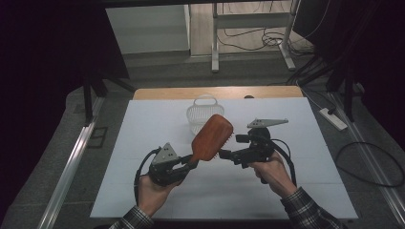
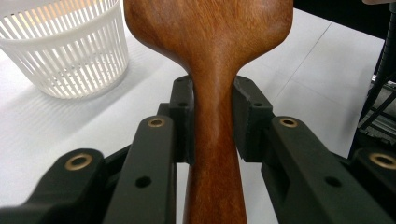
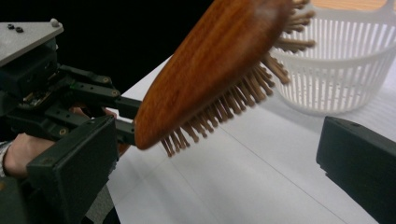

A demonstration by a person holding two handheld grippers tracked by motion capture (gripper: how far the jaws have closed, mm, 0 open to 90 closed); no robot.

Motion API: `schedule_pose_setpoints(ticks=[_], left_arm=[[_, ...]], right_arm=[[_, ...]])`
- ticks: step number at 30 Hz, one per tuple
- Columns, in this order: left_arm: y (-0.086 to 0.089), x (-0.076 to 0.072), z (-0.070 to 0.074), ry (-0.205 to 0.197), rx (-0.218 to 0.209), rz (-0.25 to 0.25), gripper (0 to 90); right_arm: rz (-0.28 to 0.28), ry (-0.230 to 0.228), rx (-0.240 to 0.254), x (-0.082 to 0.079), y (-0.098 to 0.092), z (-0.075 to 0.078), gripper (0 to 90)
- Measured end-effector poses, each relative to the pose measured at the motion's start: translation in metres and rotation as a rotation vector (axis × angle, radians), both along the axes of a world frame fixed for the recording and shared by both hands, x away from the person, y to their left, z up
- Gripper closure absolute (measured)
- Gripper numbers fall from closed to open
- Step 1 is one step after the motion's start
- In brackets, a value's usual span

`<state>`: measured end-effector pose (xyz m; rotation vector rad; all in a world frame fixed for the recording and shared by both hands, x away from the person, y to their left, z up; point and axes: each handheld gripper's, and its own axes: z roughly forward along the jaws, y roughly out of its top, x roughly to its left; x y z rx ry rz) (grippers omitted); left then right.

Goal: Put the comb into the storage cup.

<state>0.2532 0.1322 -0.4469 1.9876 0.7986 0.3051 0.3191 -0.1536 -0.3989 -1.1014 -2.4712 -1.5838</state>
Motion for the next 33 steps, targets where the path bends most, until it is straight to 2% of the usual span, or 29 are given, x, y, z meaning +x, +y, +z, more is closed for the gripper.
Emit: schedule_pose_setpoints(ticks=[6, 9, 11, 22, 31, 33], left_arm=[[-0.001, 0.0, 0.0, -0.002, -0.006, 0.003, 71.7], [-0.003, 0.0, -0.001, -0.005, -0.005, 0.003, 71.7], [-0.005, -0.001, -0.001, -0.008, 0.0, 0.002, 71.7], [-0.014, -0.003, -0.003, -0.015, 0.003, -0.005, 71.7], [-0.019, -0.004, -0.004, -0.021, -0.007, -0.004, 71.7], [-0.019, -0.005, -0.004, -0.024, -0.008, -0.003, 71.7]], right_arm=[[0.005, 0.023, 0.019, 0.005, 0.009, 0.0, 0.0], [0.006, 0.048, 0.052, 0.009, 0.012, 0.001, 0.0], [0.002, 0.048, 0.055, 0.01, 0.013, 0.001, 0.0], [0.0, 0.109, 0.104, 0.018, 0.02, -0.004, 0.0], [-0.026, 0.13, 0.109, 0.022, 0.023, -0.009, 0.0], [-0.026, 0.134, 0.105, 0.022, 0.024, -0.011, 3.2]])
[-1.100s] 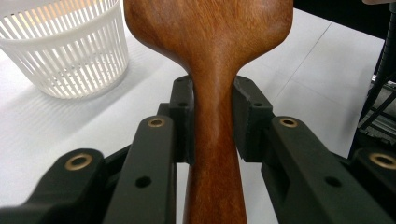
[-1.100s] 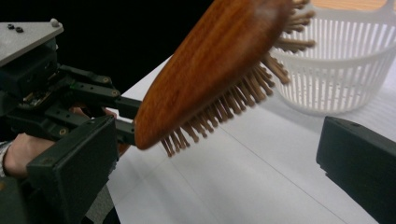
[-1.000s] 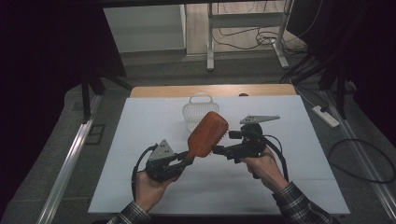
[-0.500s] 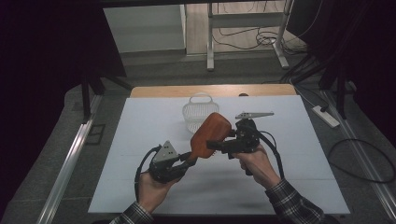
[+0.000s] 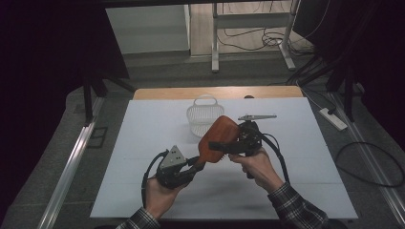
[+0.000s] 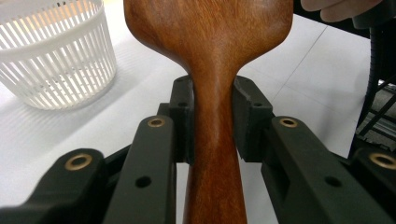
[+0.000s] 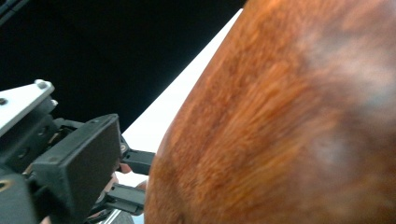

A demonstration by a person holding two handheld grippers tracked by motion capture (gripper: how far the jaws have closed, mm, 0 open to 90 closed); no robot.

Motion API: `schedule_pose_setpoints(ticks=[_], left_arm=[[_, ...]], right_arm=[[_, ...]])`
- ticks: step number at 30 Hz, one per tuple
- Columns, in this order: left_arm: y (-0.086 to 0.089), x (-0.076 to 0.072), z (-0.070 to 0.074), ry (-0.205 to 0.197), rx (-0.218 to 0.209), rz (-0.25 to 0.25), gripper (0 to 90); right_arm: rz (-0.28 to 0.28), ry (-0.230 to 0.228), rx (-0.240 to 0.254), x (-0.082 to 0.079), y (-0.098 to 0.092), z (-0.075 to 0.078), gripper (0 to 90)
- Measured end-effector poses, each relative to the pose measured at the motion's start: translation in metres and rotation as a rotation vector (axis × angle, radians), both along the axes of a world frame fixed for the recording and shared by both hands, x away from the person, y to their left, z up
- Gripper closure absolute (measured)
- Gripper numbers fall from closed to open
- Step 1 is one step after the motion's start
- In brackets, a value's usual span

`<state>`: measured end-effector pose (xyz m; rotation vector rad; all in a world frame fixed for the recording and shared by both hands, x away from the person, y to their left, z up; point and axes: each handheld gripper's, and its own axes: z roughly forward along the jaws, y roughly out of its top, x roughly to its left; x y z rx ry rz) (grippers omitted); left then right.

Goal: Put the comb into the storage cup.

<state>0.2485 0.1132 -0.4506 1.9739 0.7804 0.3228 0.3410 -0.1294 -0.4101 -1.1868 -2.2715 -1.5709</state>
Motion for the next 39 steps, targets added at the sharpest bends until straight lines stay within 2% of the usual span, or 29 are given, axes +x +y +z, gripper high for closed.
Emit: schedule_pose_setpoints(ticks=[4, 6, 7, 9, 13, 15, 19, 25, 33, 39], left_arm=[[0.0, 0.0, 0.0, -0.002, 0.003, 0.002, 71.7], [0.001, 0.0, -0.001, -0.002, -0.001, 0.005, 71.7], [0.001, 0.0, 0.0, -0.004, -0.006, 0.007, 71.7], [0.002, -0.001, 0.0, -0.007, -0.004, 0.007, 71.7], [0.001, 0.0, -0.002, -0.004, -0.005, 0.005, 71.7], [0.001, 0.001, -0.003, 0.003, 0.0, 0.003, 71.7], [0.0, 0.003, -0.006, 0.018, 0.006, -0.002, 71.6], [0.0, 0.006, -0.008, 0.033, 0.0, -0.016, 71.5], [0.0, 0.01, -0.011, 0.07, -0.017, -0.033, 71.0], [0.002, 0.011, -0.011, 0.082, -0.037, -0.037, 67.8]], right_arm=[[0.0, -0.004, 0.014, 0.0, 0.0, -0.002, 14.7], [0.002, -0.009, 0.023, -0.001, 0.0, -0.003, 22.2], [-0.007, -0.005, 0.028, -0.001, -0.001, -0.003, 29.5], [-0.01, -0.006, 0.041, -0.001, -0.002, -0.003, 31.1], [-0.008, 0.056, 0.114, 0.002, -0.006, -0.006, 38.1], [-0.006, 0.093, 0.135, 0.003, -0.007, -0.009, 41.3], [-0.005, 0.147, 0.147, 0.004, -0.007, -0.012, 46.3], [-0.014, 0.179, 0.158, 0.003, -0.008, -0.013, 50.4], [-0.006, 0.177, 0.157, 0.002, -0.008, -0.013, 53.6], [-0.005, 0.168, 0.15, 0.001, -0.007, -0.013, 53.9]])
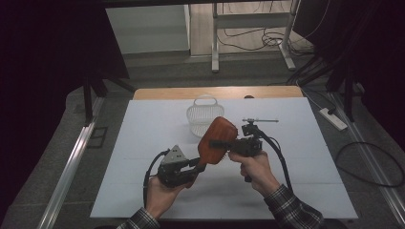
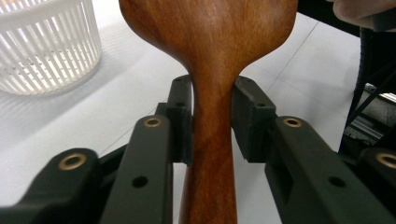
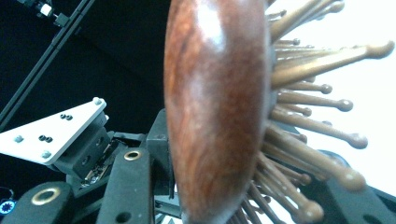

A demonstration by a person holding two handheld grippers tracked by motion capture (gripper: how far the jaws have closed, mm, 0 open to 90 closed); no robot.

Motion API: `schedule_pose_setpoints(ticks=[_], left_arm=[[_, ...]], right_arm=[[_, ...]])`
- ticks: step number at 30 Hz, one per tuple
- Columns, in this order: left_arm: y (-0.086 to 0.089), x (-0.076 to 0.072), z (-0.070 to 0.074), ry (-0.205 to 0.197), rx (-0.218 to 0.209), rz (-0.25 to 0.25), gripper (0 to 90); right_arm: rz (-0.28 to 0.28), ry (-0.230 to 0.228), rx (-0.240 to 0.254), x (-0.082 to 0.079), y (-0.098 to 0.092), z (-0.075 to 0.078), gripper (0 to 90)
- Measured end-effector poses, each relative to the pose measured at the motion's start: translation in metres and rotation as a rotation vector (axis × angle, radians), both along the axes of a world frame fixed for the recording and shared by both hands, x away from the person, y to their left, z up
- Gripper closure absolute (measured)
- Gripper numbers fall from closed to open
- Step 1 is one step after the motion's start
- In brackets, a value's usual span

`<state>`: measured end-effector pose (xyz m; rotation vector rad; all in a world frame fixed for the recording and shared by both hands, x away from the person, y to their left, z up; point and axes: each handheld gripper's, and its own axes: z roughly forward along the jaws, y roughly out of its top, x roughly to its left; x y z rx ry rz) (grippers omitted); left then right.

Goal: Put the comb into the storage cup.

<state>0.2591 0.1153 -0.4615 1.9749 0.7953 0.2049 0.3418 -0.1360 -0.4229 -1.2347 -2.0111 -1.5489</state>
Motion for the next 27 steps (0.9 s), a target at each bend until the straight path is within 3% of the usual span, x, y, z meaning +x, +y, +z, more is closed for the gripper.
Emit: schedule_pose_setpoints(ticks=[14, 27], left_arm=[[0.008, 0.001, -0.001, 0.024, 0.003, 0.012, 50.7], [0.013, 0.001, -0.004, 0.03, 0.05, 0.005, 24.9]], right_arm=[[-0.026, -0.031, -0.026, 0.0, -0.001, -0.001, 53.9], [-0.033, -0.059, -0.036, 0.0, -0.004, 0.001, 53.8]])
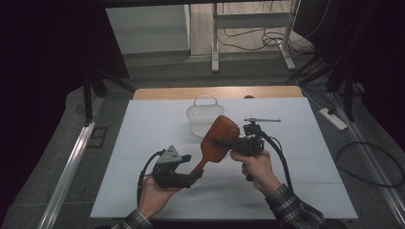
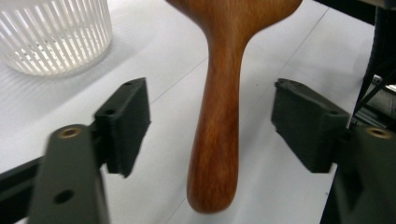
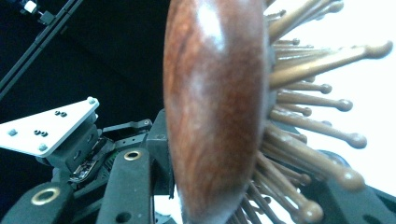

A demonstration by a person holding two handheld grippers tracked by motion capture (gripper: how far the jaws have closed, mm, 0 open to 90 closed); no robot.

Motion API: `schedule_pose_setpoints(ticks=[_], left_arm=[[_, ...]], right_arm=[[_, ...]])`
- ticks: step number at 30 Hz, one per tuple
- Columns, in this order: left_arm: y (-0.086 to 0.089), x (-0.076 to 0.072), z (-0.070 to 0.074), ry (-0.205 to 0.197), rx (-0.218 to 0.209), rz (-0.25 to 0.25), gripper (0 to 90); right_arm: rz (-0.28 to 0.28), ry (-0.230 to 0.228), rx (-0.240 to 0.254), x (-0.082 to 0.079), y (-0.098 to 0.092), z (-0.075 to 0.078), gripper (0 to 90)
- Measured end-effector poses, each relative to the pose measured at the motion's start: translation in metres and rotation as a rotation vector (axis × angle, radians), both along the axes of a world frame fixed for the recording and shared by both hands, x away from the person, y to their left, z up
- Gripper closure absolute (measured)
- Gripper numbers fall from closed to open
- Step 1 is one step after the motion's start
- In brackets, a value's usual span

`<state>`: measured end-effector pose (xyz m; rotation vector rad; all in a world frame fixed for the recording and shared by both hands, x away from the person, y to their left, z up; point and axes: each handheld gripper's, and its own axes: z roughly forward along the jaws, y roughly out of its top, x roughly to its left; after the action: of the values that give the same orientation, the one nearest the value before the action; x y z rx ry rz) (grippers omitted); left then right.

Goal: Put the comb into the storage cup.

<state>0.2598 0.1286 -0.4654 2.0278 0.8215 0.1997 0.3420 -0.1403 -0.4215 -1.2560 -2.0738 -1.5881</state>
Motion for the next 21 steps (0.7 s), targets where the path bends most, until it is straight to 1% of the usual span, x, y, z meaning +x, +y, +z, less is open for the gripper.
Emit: schedule_pose_setpoints(ticks=[3, 4, 6, 7, 9, 10, 13, 15, 19, 21], left_arm=[[0.002, 0.002, -0.001, 0.028, -0.014, -0.015, 17.9], [0.002, 0.002, -0.001, 0.03, -0.017, -0.018, 15.7], [0.002, 0.002, -0.001, 0.039, -0.002, -0.02, 13.2], [0.003, 0.002, -0.001, 0.04, -0.003, -0.019, 12.2], [0.006, 0.002, -0.001, 0.06, -0.018, -0.027, 10.4], [0.007, 0.002, -0.001, 0.067, -0.017, -0.03, 9.7], [0.011, 0.001, -0.002, 0.065, -0.008, -0.024, 6.3], [0.013, 0.0, -0.002, 0.066, -0.013, -0.023, 4.4], [0.017, -0.003, -0.001, 0.056, -0.007, -0.009, 3.1], [0.02, -0.004, -0.002, 0.052, -0.017, -0.006, 2.2]], right_arm=[[-0.003, -0.004, 0.0, 0.0, 0.0, 0.001, 53.8], [-0.003, -0.004, 0.0, 0.0, 0.0, 0.001, 53.7], [-0.005, -0.007, -0.003, 0.0, 0.0, 0.001, 53.7], [-0.007, -0.01, -0.003, -0.001, 0.0, 0.001, 53.7], [-0.009, -0.009, -0.001, 0.0, -0.001, 0.002, 53.7], [-0.008, -0.01, -0.001, 0.0, -0.001, 0.002, 53.7], [-0.011, -0.019, -0.001, 0.0, -0.002, 0.004, 53.5], [-0.015, -0.025, -0.001, 0.0, -0.003, 0.005, 53.6], [-0.017, -0.032, 0.002, 0.0, -0.004, 0.008, 53.5], [-0.019, -0.041, -0.002, -0.001, -0.005, 0.01, 53.6]])
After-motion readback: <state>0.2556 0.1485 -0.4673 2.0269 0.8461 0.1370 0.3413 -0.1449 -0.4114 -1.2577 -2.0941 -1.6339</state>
